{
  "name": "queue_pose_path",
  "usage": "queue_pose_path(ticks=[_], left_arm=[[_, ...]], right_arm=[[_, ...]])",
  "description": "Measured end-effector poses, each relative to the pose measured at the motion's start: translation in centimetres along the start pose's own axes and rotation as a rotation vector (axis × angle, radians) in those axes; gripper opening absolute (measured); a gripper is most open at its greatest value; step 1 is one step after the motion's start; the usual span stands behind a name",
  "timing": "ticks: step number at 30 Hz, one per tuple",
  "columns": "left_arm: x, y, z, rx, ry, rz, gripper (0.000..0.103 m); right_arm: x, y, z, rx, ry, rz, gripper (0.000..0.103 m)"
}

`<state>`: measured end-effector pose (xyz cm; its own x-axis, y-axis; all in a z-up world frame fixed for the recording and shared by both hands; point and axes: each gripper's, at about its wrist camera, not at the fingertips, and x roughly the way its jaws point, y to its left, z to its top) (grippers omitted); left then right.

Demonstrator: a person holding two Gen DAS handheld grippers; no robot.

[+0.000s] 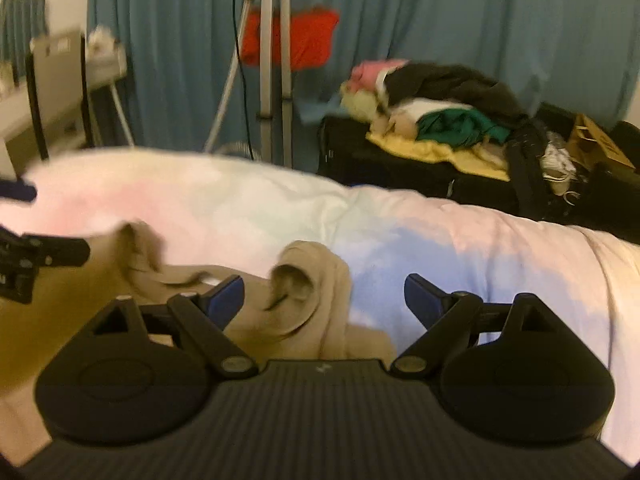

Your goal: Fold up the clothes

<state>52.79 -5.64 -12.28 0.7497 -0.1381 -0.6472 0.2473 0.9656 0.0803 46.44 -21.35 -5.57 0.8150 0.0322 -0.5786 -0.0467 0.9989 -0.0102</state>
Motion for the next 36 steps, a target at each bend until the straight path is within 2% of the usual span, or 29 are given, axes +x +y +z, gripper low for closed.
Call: queue_pose_path(ticks=[6, 8, 11, 15, 19, 24, 31, 36], left_arm=[[-19.1, -1.3, -7.1, -0.143, -0.14, -0.032, 0.103], [-24.2, -0.9, -9.7, -0.181, -0.176, -0.055, 0.103], [-30.0, 0.3, -13.7, -0.273, -0.209, -0.103, 0.103], [-33.4, 3.1, -17.4, -0.428, -0.185, -0.131, 0.103], [-33.8, 6.0, -19.3, -0.607, -0.109, -0.157, 0.102], [-30.5, 7.9, -19.7, -0.695, -0.056, -0.155, 0.097], [-21.1, 8.9, -18.0, -0.728, -0.019, -0.071, 0.092], [-14.4, 8.5, -15.5, -0.717, -0.028, -0.023, 0.085]], right_arm=[[-12.2, 1.3, -3.6, 0.129, -0.149, 0.055, 0.088], [-16.6, 1.9, -5.2, 0.172, -0.196, 0.077, 0.088], [-22.5, 2.9, -8.1, 0.213, -0.232, 0.103, 0.088], [-28.2, 4.2, -12.4, 0.222, -0.227, 0.131, 0.088], [-30.5, 4.1, -15.8, 0.263, -0.202, 0.163, 0.088], [-29.2, 3.7, -18.3, 0.302, -0.188, 0.169, 0.088], [-24.8, 2.9, -20.6, 0.337, -0.158, 0.179, 0.088], [-22.5, 1.8, -20.8, 0.332, -0.205, 0.181, 0.088]])
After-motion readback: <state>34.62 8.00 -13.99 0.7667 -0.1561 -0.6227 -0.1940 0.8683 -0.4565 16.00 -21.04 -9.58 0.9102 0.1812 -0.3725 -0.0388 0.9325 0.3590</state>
